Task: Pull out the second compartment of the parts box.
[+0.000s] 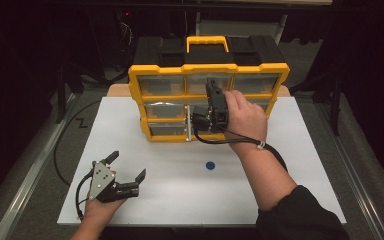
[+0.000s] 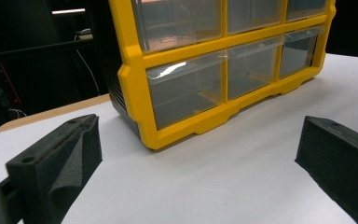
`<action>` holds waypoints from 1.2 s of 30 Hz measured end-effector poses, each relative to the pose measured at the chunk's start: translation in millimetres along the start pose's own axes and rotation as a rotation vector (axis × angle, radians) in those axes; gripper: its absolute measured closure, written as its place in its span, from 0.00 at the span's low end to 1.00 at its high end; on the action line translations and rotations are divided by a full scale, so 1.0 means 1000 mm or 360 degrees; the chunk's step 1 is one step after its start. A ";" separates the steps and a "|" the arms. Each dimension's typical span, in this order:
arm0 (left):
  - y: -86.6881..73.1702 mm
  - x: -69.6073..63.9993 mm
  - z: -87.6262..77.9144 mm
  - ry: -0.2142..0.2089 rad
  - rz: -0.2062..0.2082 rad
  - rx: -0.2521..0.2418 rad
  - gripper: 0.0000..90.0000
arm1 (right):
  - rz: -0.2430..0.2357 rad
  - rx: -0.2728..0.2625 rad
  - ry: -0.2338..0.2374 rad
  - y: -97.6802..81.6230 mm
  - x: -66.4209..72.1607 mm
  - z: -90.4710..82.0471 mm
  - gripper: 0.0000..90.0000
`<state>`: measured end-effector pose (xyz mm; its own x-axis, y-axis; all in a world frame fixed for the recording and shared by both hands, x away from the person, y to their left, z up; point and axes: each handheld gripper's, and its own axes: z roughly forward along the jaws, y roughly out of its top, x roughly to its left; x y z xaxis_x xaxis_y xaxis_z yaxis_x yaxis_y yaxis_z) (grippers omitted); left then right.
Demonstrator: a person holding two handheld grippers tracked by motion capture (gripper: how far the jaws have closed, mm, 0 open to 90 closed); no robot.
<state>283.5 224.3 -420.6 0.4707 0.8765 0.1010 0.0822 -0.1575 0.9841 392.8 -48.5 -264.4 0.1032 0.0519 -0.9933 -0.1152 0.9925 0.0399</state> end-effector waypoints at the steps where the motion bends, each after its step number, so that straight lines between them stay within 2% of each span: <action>1: 0.000 0.000 0.000 -0.0001 -0.0001 -0.0001 0.01 | 0.0000 0.0003 -0.0001 0.000 0.000 0.001 0.85; 23: 0.000 0.000 0.000 -0.0001 -0.0006 -0.0003 0.01 | -0.0022 0.0052 0.0014 0.002 -0.003 0.014 0.91; 36: 0.000 0.000 -0.001 -0.0004 -0.0007 -0.0006 0.01 | -0.0020 0.0054 0.0010 0.005 -0.004 0.014 0.94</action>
<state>283.0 224.3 -420.2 0.4726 0.8760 0.0966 0.0808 -0.1522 0.9850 405.9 -41.8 -258.8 0.0984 0.0387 -0.9944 -0.0806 0.9963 0.0308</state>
